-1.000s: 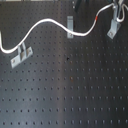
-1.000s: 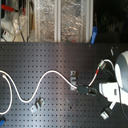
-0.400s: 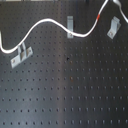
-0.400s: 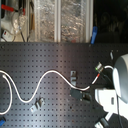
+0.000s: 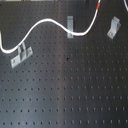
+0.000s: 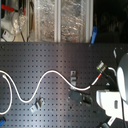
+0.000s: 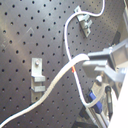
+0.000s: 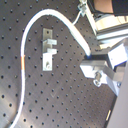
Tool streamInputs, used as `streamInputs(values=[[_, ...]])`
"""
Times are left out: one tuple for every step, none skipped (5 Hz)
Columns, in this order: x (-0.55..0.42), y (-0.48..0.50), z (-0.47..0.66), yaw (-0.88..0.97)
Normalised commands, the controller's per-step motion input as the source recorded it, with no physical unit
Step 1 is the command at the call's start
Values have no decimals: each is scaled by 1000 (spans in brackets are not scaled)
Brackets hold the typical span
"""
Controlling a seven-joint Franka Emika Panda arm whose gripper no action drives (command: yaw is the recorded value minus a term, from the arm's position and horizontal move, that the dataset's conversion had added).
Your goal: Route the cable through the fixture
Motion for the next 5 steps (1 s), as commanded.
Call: streamInputs(values=[[-244, 220, -590, 0], [-65, 189, -264, 0], [0, -11, 0, 0], [160, -212, 311, -183], [61, -325, 281, -151]])
